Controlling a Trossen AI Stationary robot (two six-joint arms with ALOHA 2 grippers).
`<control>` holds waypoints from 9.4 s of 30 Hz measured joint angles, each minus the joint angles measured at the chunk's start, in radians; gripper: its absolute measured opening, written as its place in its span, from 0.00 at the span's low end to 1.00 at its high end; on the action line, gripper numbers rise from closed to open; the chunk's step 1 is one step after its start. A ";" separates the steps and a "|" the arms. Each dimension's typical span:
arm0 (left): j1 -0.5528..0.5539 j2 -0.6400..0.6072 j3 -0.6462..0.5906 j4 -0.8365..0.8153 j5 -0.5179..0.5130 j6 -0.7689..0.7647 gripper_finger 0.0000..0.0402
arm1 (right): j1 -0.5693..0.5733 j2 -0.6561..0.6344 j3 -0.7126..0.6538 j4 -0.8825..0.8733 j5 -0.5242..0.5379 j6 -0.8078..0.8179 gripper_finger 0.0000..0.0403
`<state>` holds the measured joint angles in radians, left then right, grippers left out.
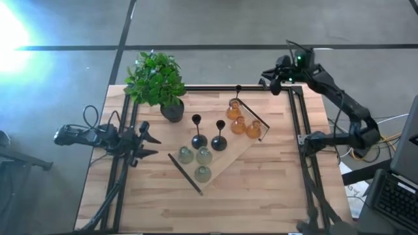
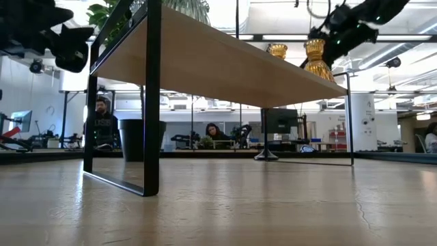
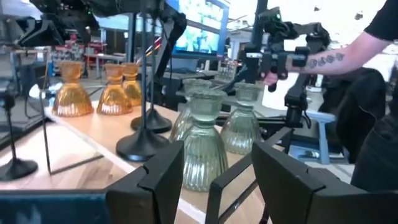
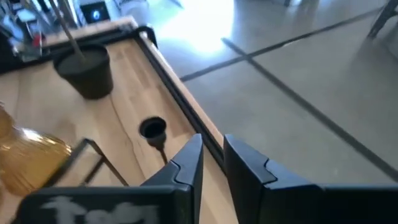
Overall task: Pick & Place candle stick holders
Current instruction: Put the black candle holder on the shelf, then return to Home Position
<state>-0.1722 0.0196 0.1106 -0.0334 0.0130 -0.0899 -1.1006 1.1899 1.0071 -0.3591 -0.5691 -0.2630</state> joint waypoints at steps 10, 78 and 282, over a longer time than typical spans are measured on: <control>0.000 0.001 -0.003 -0.023 -0.046 -0.048 0.48 | -0.009 0.185 0.000 -0.002 -0.114 -0.135 0.13; 0.000 0.002 -0.003 -0.028 -0.067 -0.067 0.48 | 0.130 0.595 0.001 0.326 -0.293 -0.260 0.23; 0.000 0.002 -0.003 -0.035 -0.066 -0.067 0.48 | 1.227 -0.395 0.353 -0.712 0.879 0.471 0.25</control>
<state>-0.1721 0.0218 0.1079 -0.0689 -0.0532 -0.1573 0.1261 0.7953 1.3597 -1.0706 0.3101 0.2081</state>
